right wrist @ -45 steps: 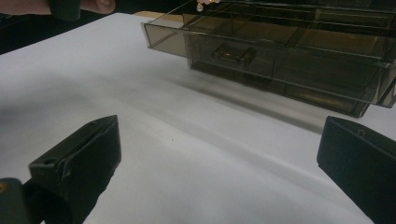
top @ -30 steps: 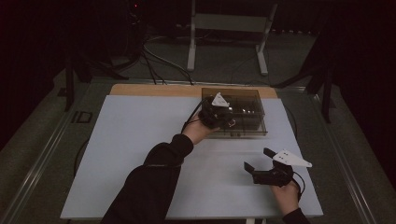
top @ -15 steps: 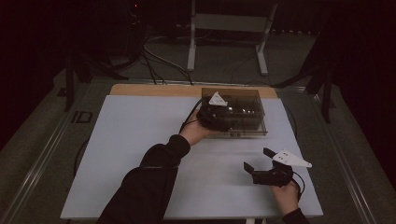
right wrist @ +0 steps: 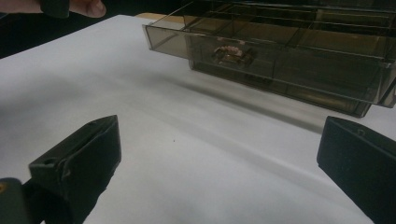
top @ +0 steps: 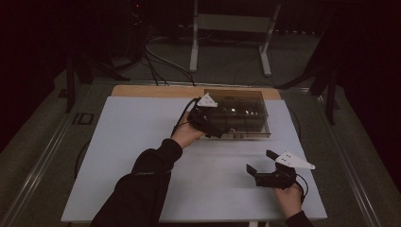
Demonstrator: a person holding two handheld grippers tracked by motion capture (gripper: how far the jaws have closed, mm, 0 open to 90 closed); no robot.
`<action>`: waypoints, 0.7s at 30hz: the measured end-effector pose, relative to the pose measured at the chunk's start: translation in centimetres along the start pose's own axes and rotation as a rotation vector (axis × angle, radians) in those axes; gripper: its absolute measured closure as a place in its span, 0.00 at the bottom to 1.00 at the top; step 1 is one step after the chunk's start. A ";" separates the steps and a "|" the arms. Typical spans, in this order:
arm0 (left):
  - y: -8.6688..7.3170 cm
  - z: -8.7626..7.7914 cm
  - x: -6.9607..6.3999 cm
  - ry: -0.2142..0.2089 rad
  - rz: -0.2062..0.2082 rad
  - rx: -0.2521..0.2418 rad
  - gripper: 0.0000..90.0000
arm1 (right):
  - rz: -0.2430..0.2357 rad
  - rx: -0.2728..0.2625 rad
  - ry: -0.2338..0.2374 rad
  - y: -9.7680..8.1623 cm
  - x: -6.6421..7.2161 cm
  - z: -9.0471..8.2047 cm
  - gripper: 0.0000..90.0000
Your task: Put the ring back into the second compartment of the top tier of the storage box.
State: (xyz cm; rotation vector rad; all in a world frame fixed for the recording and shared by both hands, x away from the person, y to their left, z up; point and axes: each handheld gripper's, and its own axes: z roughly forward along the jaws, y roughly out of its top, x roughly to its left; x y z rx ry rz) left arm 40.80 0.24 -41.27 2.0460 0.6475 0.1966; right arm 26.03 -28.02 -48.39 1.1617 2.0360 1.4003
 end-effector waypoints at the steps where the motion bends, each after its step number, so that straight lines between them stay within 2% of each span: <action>1: -0.4 -0.2 0.1 0.015 0.009 0.017 0.00 | 0.000 -0.001 0.000 0.0 0.0 0.0 0.00; 6: -1.1 -1.0 0.1 0.045 0.026 0.014 0.00 | -0.001 0.000 0.003 0.0 0.1 0.0 0.00; 8: -1.5 -1.4 0.4 0.046 0.011 0.009 0.00 | 0.002 0.003 0.004 0.0 0.1 0.1 0.00; 12: -2.5 -2.5 1.0 0.086 0.000 0.009 0.00 | 0.005 -0.003 0.007 0.1 0.2 0.1 0.00; 17: -3.3 -3.5 1.0 0.095 -0.005 -0.015 0.00 | 0.001 -0.003 0.004 0.1 0.2 0.1 0.00; 21: -4.0 -4.5 0.9 0.087 -0.012 -0.003 0.00 | -0.007 -0.006 0.001 0.1 0.3 0.1 0.00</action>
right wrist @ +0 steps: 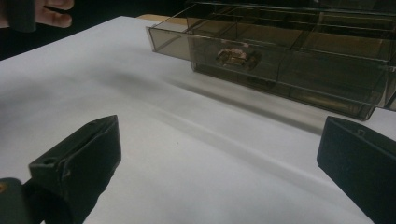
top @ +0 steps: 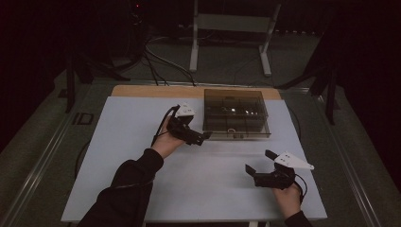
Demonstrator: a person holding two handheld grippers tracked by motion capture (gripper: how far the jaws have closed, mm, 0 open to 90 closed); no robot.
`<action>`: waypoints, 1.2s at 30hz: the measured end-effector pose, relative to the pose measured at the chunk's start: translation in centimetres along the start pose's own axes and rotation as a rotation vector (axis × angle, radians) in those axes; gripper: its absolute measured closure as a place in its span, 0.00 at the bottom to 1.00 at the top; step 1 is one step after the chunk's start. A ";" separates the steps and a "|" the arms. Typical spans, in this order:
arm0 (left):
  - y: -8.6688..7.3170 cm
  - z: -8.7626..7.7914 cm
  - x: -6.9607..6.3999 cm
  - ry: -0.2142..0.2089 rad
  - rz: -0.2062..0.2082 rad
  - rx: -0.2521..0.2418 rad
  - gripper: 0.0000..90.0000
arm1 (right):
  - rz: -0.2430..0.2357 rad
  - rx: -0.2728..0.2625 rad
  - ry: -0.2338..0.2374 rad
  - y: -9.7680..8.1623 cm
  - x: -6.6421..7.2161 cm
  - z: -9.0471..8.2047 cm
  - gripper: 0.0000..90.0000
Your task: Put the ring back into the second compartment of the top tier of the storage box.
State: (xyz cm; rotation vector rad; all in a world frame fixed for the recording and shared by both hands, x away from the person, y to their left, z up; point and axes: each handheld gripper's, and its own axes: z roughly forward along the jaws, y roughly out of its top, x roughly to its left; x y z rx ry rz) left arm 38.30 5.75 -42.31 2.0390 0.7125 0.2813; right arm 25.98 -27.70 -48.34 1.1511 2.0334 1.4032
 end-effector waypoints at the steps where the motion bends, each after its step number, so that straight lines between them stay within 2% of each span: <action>1: -0.3 -0.4 0.0 -0.009 -0.005 0.003 0.00 | 0.001 0.002 0.000 0.0 0.0 0.0 0.00; 5: -1.1 -1.3 0.1 0.000 0.014 0.009 0.00 | 0.002 0.004 0.000 0.0 0.1 0.1 0.00; 8: -1.9 -2.2 0.4 0.011 -0.012 0.001 0.00 | -0.001 0.005 0.000 0.0 0.1 0.1 0.00; 13: -3.2 -3.5 0.9 0.051 -0.010 -0.011 0.00 | 0.002 0.008 0.000 0.0 0.1 0.2 0.00; 18: -4.3 -4.5 1.2 0.056 -0.023 -0.007 0.00 | -0.007 0.008 -0.007 0.0 0.1 0.2 0.00; 23: -5.7 -5.5 1.2 0.087 -0.025 -0.004 0.00 | -0.004 -0.001 -0.007 0.1 0.1 0.0 0.00; 31: -7.1 -7.2 0.9 0.099 -0.046 -0.025 0.00 | -0.010 0.000 -0.008 0.2 0.2 0.1 0.00; 33: -8.1 -8.1 0.9 0.101 -0.067 -0.041 0.00 | -0.011 0.000 -0.007 0.2 0.3 0.1 0.00; 36: -9.1 -8.7 1.0 0.120 -0.067 -0.031 0.00 | -0.012 0.004 -0.007 0.1 0.3 0.1 0.00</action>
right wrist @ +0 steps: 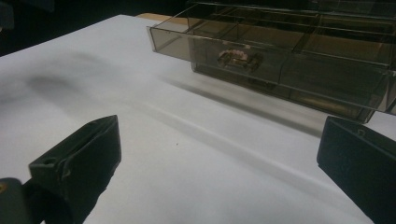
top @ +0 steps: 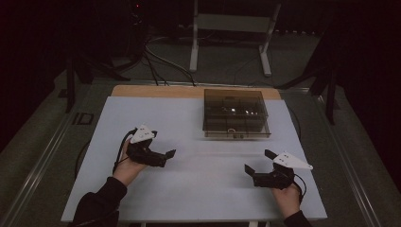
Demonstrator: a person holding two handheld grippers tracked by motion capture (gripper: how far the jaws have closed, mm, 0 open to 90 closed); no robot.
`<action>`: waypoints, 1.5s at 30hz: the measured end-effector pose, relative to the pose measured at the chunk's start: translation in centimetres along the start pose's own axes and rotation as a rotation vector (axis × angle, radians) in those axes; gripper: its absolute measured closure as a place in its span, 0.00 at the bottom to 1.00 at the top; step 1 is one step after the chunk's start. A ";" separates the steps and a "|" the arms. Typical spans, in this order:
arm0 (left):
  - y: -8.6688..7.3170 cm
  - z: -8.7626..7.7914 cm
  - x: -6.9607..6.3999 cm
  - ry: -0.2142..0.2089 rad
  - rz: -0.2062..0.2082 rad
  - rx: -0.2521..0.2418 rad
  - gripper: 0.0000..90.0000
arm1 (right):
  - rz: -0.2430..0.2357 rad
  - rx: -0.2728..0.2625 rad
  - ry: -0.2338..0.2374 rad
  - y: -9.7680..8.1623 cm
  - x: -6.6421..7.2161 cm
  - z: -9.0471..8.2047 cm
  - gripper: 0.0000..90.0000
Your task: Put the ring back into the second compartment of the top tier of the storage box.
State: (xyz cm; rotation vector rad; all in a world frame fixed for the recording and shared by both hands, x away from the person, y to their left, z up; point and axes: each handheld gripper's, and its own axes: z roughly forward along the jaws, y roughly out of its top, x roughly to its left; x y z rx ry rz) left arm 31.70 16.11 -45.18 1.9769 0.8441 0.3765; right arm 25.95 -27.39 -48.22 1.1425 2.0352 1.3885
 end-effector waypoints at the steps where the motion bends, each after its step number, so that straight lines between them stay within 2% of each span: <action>1: 0.0 0.0 0.0 0.000 0.000 0.000 0.00 | 0.001 0.000 0.000 0.0 0.0 0.0 0.00; 4: -1.3 -0.8 0.2 0.004 -0.022 -0.006 0.00 | -0.003 0.001 0.002 0.0 0.1 0.0 0.00; 7: -1.6 -1.1 0.2 0.009 -0.021 -0.010 0.00 | -0.005 -0.001 0.000 0.0 0.1 0.0 0.00; 8: -2.4 -1.5 0.2 0.019 -0.032 -0.010 0.00 | -0.005 -0.001 0.000 0.0 0.1 0.0 0.00; 13: -4.1 -2.2 0.2 0.022 -0.051 -0.028 0.00 | -0.006 0.002 -0.003 0.0 0.1 0.1 0.00; 16: -5.0 -2.9 0.3 0.042 -0.054 -0.035 0.00 | -0.013 0.000 -0.002 0.0 0.2 0.1 0.00; 18: -5.6 -3.4 0.4 0.040 -0.071 -0.044 0.00 | -0.012 -0.002 -0.001 0.1 0.2 0.1 0.00; 21: -6.5 -4.0 0.7 0.073 -0.093 -0.032 0.00 | -0.011 -0.003 -0.004 0.1 0.1 0.0 0.00; 25: -8.1 -4.9 0.9 0.084 -0.134 -0.059 0.00 | -0.010 -0.003 -0.006 0.1 0.1 0.0 0.00; 28: -8.7 -5.1 0.8 0.079 -0.135 -0.048 0.00 | -0.011 -0.006 -0.007 0.1 0.2 -0.1 0.00; 29: -9.2 -5.4 0.7 0.089 -0.120 -0.050 0.00 | -0.011 -0.007 -0.008 0.1 0.1 -0.1 0.00; 33: -10.0 -5.8 0.4 0.112 -0.121 -0.042 0.00 | -0.010 -0.002 -0.007 0.1 0.1 0.0 0.00; 35: -10.3 -6.0 0.1 0.114 -0.125 -0.054 0.00 | -0.012 0.000 -0.007 0.1 0.1 0.0 0.00; 38: -10.4 -6.2 -0.1 0.127 -0.103 -0.056 0.00 | -0.013 0.002 -0.009 0.1 0.1 0.0 0.00; 44: -10.3 -6.3 0.1 0.122 -0.112 -0.092 0.00 | -0.008 0.002 -0.009 0.0 -0.1 0.1 0.00; 45: -10.3 -6.2 0.1 0.136 -0.108 -0.091 0.00 | -0.012 0.002 -0.012 0.0 -0.1 0.0 0.00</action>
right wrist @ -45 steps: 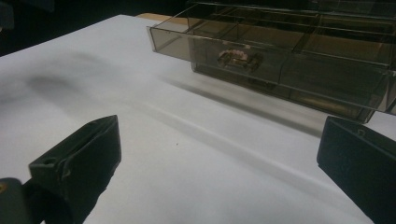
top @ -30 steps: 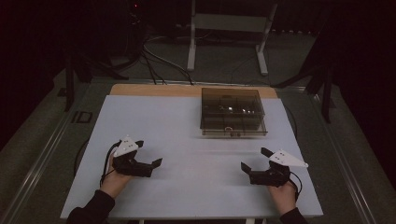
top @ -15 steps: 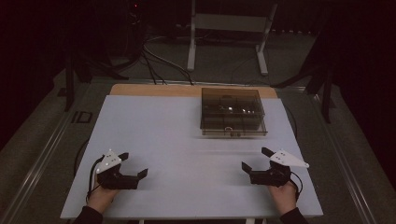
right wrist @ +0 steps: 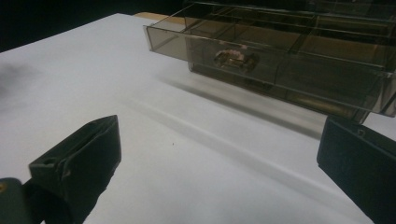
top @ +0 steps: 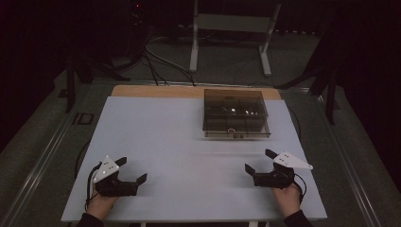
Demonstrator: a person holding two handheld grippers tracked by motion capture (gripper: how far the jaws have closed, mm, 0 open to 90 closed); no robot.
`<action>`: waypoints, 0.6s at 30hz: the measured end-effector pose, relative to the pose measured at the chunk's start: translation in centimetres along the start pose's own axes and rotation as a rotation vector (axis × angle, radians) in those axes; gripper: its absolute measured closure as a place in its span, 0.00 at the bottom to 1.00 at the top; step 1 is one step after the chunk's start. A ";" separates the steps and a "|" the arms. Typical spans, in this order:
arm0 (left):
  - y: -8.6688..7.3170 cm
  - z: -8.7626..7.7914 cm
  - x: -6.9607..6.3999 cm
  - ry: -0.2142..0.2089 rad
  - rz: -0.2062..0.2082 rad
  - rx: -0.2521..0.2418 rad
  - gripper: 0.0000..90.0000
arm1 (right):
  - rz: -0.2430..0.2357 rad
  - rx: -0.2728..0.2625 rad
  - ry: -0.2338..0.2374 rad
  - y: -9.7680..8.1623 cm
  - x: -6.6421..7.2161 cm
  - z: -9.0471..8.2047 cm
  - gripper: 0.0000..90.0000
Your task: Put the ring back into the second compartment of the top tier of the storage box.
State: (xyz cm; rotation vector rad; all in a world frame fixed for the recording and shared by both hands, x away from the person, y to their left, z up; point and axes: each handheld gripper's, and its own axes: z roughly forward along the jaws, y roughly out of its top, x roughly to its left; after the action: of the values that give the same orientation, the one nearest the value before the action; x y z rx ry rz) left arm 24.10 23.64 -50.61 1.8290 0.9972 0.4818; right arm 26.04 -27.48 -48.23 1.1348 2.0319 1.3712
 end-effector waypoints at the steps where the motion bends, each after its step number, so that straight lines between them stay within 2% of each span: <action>1: 0.0 0.0 0.0 0.000 0.000 0.000 0.00 | 0.001 -0.002 0.001 0.0 0.0 0.0 0.00; 5: -0.1 0.2 0.1 0.003 0.004 0.014 0.00 | 0.002 -0.004 0.007 0.0 0.0 0.0 0.00; 11: 0.0 0.1 -0.2 -0.006 0.023 0.006 0.00 | -0.004 0.000 0.005 0.0 0.1 0.1 0.00; 18: 0.1 0.0 -0.1 -0.010 0.013 -0.007 0.00 | -0.007 0.011 0.002 0.0 0.2 0.2 0.00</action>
State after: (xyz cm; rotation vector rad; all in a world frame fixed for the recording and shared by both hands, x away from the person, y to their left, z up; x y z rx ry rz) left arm 24.04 23.55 -50.54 1.8305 0.9762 0.4825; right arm 26.04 -27.21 -48.31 1.1298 2.0451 1.3601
